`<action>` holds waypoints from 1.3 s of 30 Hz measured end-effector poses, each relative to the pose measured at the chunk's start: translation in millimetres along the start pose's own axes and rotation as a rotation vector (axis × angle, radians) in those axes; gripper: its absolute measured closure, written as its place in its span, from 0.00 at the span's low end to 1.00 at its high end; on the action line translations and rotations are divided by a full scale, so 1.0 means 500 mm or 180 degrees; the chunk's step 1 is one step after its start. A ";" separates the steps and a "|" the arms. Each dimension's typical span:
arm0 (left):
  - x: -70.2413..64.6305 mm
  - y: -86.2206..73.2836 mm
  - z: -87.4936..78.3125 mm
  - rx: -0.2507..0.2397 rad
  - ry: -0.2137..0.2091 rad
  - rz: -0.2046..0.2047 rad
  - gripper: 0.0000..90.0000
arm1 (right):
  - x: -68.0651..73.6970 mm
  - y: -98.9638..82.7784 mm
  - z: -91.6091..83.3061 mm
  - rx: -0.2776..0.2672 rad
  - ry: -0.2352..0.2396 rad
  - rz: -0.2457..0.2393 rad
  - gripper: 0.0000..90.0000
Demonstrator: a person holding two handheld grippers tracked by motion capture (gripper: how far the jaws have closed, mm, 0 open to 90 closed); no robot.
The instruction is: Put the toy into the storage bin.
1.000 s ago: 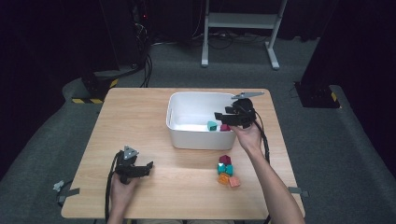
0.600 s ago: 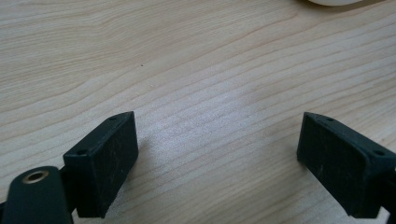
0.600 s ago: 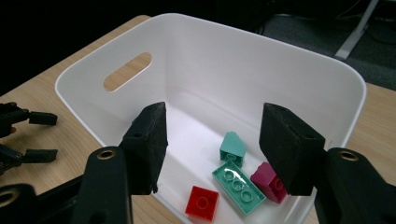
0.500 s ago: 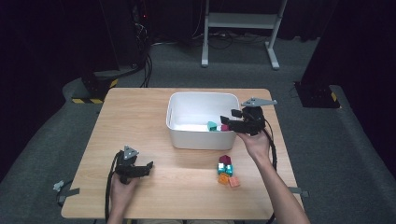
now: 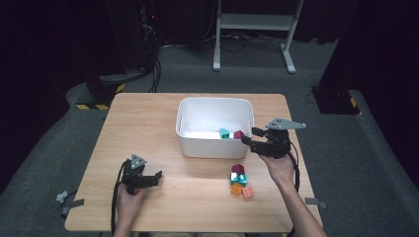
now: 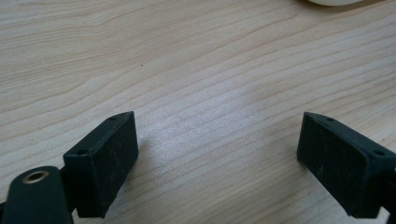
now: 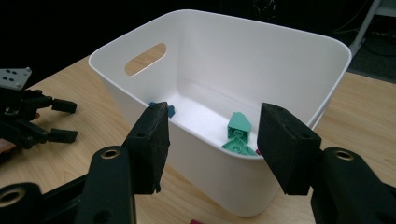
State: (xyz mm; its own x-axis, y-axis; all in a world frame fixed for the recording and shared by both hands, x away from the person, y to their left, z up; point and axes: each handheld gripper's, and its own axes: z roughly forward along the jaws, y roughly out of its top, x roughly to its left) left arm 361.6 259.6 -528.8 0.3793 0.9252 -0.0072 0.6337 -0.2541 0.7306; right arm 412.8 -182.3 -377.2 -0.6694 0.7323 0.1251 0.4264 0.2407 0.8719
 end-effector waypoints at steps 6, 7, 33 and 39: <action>0.000 0.000 0.000 0.0000 0.0000 0.0000 0.14 | 0.010 -0.041 -0.020 0.0003 -0.0015 -0.0003 0.49; 0.000 0.000 0.000 0.0000 0.0000 0.0000 0.14 | 0.010 -0.048 -0.023 -0.0005 -0.0012 0.0016 0.49; 0.000 0.000 0.000 0.0002 0.0004 -0.0002 0.14 | 0.048 -0.237 -0.050 0.0255 -0.0053 0.0202 0.49; 0.000 0.000 0.000 0.0002 0.0004 -0.0001 0.14 | 0.058 -0.277 -0.036 0.0398 -0.0062 0.0223 0.49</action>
State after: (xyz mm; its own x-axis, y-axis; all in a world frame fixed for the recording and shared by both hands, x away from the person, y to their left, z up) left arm 361.4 259.4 -528.8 0.3782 0.9257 -0.0066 0.6343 -0.2539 0.7302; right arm 323.2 -205.7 -485.5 -0.6239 0.7620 0.1734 0.5450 0.2652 0.7954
